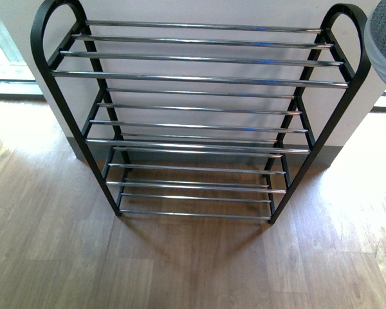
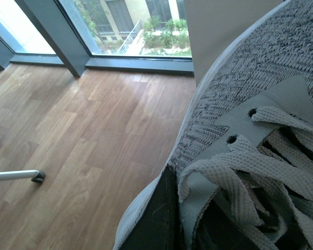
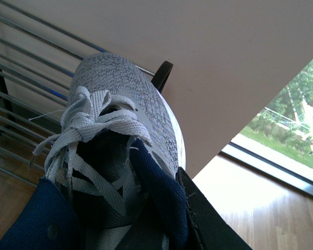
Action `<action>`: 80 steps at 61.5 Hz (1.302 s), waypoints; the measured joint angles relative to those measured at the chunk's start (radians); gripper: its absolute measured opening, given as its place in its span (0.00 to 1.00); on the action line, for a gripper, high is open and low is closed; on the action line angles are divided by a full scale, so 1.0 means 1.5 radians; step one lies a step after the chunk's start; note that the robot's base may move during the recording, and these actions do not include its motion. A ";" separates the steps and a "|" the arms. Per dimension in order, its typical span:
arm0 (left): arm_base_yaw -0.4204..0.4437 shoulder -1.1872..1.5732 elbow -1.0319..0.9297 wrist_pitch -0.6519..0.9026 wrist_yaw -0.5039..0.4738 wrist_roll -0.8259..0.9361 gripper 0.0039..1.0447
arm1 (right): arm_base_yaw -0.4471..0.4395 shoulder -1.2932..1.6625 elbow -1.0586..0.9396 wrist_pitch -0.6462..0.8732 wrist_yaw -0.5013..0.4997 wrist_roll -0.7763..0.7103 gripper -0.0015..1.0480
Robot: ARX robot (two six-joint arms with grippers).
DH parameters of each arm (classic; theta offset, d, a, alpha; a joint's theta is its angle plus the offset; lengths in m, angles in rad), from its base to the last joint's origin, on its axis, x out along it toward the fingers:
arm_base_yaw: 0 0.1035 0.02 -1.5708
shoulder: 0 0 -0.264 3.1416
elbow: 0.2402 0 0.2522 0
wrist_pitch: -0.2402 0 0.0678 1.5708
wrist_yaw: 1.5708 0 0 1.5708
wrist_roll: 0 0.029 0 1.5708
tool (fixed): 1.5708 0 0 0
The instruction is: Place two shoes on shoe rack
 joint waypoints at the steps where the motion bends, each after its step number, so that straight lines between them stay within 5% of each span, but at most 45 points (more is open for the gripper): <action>1: 0.000 0.000 0.000 0.000 0.000 0.000 0.01 | 0.000 0.000 0.000 0.000 0.000 0.000 0.01; 27: 0.000 0.000 0.000 0.000 0.001 0.000 0.01 | 0.000 0.001 0.000 0.000 -0.001 0.000 0.01; 32: -0.001 0.000 0.000 0.000 0.001 0.000 0.01 | -0.008 0.009 -0.009 0.062 -0.102 0.076 0.01; 37: -0.001 0.000 0.000 0.000 0.000 0.000 0.01 | 0.023 -0.001 -0.004 0.064 -0.110 0.145 0.01; 55: -0.001 0.000 0.000 0.000 0.000 0.000 0.01 | 0.238 0.108 0.165 -0.040 0.121 0.349 0.01; 80: -0.001 0.000 0.000 0.000 0.000 0.000 0.01 | 0.321 0.418 0.367 -0.052 0.324 0.494 0.01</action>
